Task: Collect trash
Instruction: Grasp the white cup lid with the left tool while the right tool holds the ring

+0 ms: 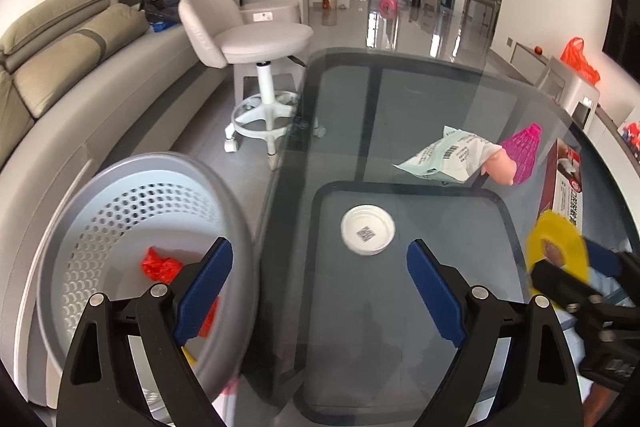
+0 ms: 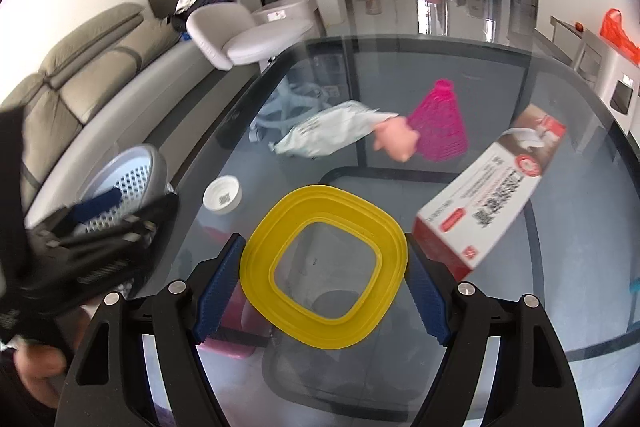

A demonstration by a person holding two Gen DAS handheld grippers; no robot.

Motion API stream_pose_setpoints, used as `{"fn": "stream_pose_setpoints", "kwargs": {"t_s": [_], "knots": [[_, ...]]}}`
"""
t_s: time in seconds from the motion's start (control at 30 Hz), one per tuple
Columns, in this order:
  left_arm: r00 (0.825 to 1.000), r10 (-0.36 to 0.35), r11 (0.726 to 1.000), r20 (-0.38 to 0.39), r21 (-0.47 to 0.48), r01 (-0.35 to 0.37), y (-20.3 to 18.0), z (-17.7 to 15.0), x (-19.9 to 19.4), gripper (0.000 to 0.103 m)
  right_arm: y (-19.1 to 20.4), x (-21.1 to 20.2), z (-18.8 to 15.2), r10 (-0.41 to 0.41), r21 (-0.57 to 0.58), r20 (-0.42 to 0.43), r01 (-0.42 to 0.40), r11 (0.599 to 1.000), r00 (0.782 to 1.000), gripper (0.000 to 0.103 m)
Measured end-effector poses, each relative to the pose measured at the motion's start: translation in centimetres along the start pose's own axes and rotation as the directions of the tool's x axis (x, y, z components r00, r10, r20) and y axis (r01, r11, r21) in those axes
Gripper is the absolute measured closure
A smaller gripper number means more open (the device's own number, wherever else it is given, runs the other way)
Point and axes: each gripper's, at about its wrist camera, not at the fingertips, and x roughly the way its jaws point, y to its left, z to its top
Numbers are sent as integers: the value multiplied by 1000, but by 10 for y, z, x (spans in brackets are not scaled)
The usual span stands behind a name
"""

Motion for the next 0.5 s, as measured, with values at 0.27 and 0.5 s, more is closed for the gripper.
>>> {"fn": "stream_pose_setpoints", "kwargs": {"t_s": [0.27, 0.5], "knots": [[999, 0, 1000, -46, 8, 0, -16, 6, 33, 14, -16, -22, 10, 29, 44, 48, -31, 999, 998, 28], [997, 16, 999, -77, 30, -14, -25, 8, 54, 14, -22, -26, 12, 49, 63, 52, -52, 997, 997, 28]]}}
